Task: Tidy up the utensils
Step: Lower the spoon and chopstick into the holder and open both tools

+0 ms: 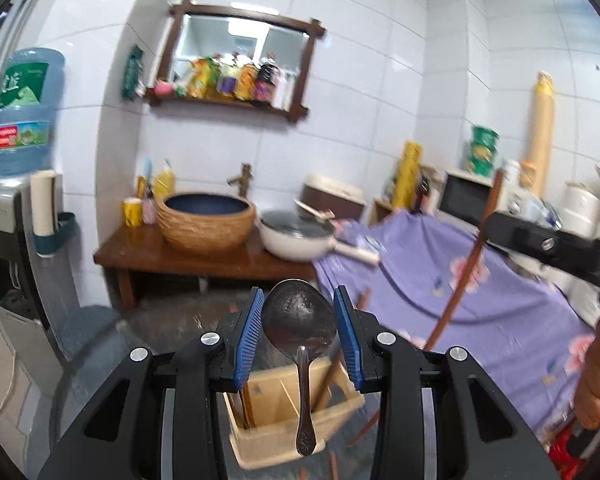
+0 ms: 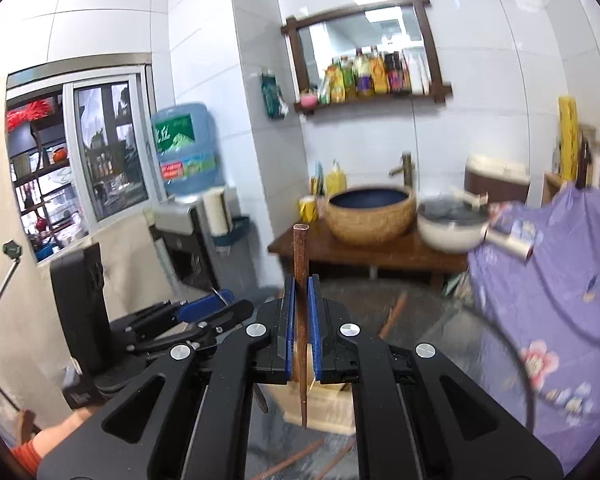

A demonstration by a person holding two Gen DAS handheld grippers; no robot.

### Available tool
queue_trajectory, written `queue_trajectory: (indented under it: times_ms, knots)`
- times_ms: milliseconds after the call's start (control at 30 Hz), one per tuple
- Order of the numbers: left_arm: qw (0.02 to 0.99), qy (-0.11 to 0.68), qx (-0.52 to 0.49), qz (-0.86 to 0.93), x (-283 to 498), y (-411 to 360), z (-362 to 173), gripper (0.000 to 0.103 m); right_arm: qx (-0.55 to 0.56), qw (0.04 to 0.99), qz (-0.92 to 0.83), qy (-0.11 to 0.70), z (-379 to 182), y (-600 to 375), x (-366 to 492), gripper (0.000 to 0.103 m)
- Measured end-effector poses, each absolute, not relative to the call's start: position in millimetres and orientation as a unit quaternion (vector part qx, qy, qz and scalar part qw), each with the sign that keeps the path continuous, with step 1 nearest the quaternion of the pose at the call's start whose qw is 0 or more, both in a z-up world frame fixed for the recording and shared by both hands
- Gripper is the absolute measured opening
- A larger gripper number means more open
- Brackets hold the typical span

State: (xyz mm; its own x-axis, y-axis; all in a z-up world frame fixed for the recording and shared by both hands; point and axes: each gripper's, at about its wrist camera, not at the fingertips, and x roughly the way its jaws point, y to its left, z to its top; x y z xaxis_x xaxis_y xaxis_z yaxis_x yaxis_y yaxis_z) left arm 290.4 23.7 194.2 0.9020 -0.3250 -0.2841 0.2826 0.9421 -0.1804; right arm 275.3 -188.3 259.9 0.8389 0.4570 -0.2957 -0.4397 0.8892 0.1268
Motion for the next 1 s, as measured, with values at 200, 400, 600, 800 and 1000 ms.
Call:
queue_trajectory:
  times_ms: [200, 400, 600, 800, 1000]
  knots:
    - [0.977, 0.153, -0.071, -0.127, 318.6, 23.1, 184.4, 0.035, 0.003, 0.969, 0.210, 0.133, 268.4, -173.6, 303.7, 0.007]
    - [0.974, 0.179, -0.078, -0.118, 328.5, 25.1, 149.1, 0.035, -0.005, 0.967, 0.190, 0.168, 220.6, -162.5, 323.4, 0.008]
    - [0.970, 0.199, -0.068, -0.121, 327.7, 23.8, 121.1, 0.035, 0.002, 0.964, 0.185, 0.193, 178.8, -159.7, 330.7, 0.008]
    - [0.966, 0.219, -0.053, -0.126, 325.0, 21.5, 98.2, 0.035, 0.006, 0.960, 0.179, 0.215, 154.3, -160.8, 338.2, 0.008]
    - [0.965, 0.227, -0.038, -0.130, 323.6, 19.9, 82.8, 0.036, 0.002, 0.957, 0.174, 0.233, 138.2, -161.0, 342.5, 0.008]
